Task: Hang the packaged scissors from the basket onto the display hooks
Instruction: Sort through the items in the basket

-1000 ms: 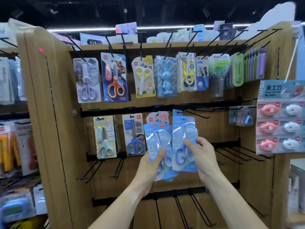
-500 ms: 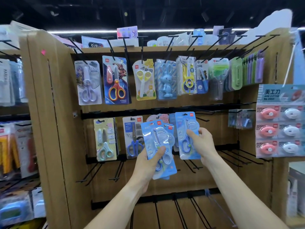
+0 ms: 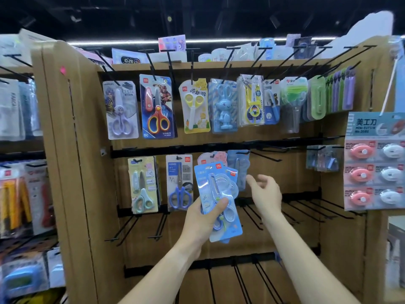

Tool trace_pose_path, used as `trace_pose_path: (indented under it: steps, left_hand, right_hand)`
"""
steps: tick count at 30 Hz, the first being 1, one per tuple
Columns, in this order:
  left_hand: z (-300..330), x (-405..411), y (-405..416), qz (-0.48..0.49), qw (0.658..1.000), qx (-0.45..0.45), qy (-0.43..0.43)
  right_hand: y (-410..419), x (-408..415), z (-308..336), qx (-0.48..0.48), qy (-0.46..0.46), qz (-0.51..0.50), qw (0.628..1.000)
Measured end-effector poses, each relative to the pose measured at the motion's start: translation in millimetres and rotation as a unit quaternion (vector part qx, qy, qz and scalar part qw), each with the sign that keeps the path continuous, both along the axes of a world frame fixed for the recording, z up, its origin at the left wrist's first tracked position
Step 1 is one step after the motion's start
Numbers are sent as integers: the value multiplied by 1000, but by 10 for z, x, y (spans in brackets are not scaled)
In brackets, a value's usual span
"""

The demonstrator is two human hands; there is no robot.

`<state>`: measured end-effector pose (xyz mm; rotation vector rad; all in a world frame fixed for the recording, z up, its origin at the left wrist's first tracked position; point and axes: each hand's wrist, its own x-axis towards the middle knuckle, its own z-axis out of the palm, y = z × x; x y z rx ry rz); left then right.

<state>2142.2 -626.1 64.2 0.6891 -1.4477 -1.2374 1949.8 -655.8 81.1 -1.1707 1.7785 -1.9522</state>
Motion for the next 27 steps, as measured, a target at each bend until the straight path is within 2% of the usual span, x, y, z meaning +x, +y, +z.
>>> trace_pose_path:
  steps: [2,4,8,19,27]
  left_hand:
    - [14,-28,-10,11,1000,8,10]
    - [21,-60,-12,12,1000,23,14]
    - [11,-102,-3,11,999,36,5]
    - [42,-12,23,-9,996,76,43]
    - [69,-52,35,1,997,62,37]
  right_hand:
    - [395,214,-196,-65,-25,139,988]
    - [632,337,-376,-59,19,222,973]
    - [665,327,-508,-48,50,203,977]
    - [604,131,-431,-134,-143,122,973]
    - [494,53,-303,-108,-144,128,975]
